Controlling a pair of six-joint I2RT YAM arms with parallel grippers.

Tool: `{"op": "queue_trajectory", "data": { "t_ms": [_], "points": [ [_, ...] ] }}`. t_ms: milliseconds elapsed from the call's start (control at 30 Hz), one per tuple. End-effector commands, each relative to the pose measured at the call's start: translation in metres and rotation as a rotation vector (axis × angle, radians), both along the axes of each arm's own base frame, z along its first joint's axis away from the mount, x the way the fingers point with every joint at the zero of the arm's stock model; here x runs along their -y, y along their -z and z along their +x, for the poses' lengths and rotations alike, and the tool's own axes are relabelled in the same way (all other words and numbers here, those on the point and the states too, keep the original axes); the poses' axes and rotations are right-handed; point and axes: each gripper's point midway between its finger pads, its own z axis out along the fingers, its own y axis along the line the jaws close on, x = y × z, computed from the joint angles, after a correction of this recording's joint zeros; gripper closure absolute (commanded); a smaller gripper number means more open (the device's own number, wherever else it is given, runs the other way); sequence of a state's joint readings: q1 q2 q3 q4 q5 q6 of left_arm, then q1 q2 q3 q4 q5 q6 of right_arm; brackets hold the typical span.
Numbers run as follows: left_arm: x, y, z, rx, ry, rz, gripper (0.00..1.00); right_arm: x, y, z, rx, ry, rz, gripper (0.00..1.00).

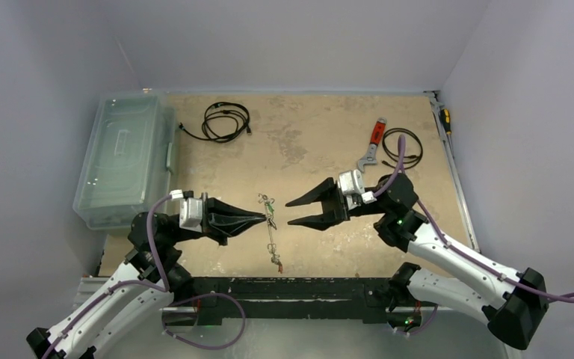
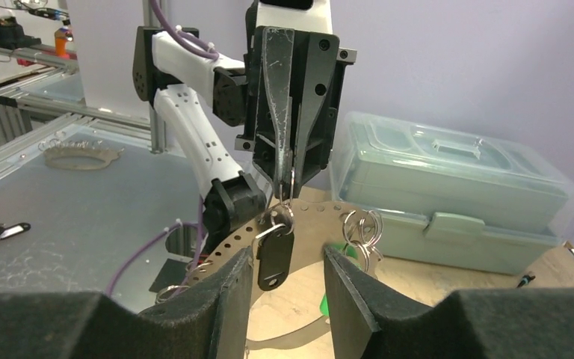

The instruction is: Put the keys on the keyring

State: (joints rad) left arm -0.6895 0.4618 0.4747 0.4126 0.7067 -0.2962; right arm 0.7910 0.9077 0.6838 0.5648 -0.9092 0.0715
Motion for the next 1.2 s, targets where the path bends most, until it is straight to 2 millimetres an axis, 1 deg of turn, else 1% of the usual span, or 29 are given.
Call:
{"op": "queue_trajectory", "data": {
  "t_ms": [0, 200, 433, 667, 833, 967, 1167],
  "points": [
    [-0.001, -0.013, -0.009, 0.056, 0.035, -0.042, 1.00, -0.001, -0.009, -0.002, 0.021, -0.027, 0.042, 0.57],
    [0.000, -0.012, -0.008, 0.053, 0.037, -0.040, 1.00, -0.007, -0.012, -0.004, -0.024, -0.073, 0.058, 0.58],
    [0.000, -0.012, -0.008, 0.050, 0.035, -0.046, 1.00, -0.008, -0.020, -0.016, -0.045, -0.163, 0.087, 0.60],
    [0.000, -0.013, -0.007, 0.048, 0.031, -0.053, 1.00, -0.014, -0.019, -0.025, -0.059, -0.212, 0.088, 0.59],
    [0.000, -0.014, -0.007, 0.049, 0.033, -0.057, 1.00, -0.018, -0.016, -0.023, -0.075, -0.210, 0.086, 0.60],
    [-0.001, -0.014, -0.007, 0.053, 0.029, -0.060, 1.00, -0.022, -0.015, -0.023, -0.087, -0.214, 0.086, 0.63],
    [-0.002, -0.015, -0.010, 0.060, 0.037, -0.066, 1.00, -0.024, -0.018, -0.016, -0.100, -0.177, 0.105, 0.63]
  ]
}}
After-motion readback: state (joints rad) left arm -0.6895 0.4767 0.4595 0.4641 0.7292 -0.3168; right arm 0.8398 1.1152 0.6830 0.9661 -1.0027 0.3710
